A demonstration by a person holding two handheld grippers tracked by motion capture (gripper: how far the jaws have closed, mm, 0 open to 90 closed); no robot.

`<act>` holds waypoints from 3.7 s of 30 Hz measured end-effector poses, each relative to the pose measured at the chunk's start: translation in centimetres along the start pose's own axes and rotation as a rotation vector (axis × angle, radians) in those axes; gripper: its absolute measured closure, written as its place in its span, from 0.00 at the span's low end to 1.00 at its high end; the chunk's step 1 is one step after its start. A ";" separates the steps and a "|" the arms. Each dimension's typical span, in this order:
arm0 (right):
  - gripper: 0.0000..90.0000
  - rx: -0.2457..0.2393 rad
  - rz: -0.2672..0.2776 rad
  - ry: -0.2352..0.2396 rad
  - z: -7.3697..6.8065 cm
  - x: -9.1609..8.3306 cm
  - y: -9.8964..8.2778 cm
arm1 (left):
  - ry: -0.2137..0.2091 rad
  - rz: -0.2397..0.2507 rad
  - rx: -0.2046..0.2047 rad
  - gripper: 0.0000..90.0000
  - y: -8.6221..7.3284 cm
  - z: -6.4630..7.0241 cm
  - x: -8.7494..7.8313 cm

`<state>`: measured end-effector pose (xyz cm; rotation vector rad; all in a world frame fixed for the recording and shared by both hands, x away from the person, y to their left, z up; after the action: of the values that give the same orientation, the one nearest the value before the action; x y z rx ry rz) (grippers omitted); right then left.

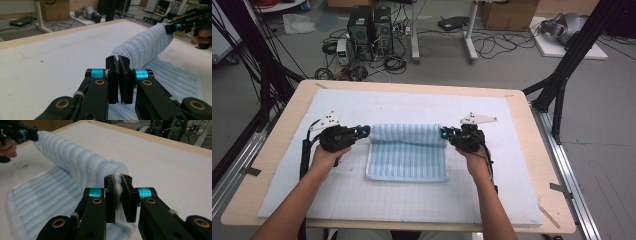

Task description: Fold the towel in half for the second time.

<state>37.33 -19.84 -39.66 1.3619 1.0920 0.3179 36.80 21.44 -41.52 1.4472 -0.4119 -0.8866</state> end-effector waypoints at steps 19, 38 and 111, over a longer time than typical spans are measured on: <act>0.92 -0.040 -0.039 0.043 -3.5 -2.1 -5.8 | -0.062 -0.080 0.062 0.95 -4.6 3.7 -1.9; 0.83 -0.038 -0.079 0.060 -4.0 -2.7 -6.8 | -0.140 -0.076 0.006 0.91 -4.6 3.9 -3.2; 0.12 0.034 0.020 -0.319 -1.2 -9.5 -7.2 | 0.205 0.065 -0.029 0.24 -2.6 0.3 -6.0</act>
<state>28.74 -27.97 -41.63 1.3989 0.8215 0.0907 32.11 25.93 -42.40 1.4735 -0.2898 -0.6824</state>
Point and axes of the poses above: each handheld gripper's, and its own axes: x roughly forward along the jaws, y roughly out of its top, z roughly to its right, the point moved 1 cm from there along x, roughly forward along the jaws, and after that the axes turned 6 degrees about y, right-handed, at the moved point
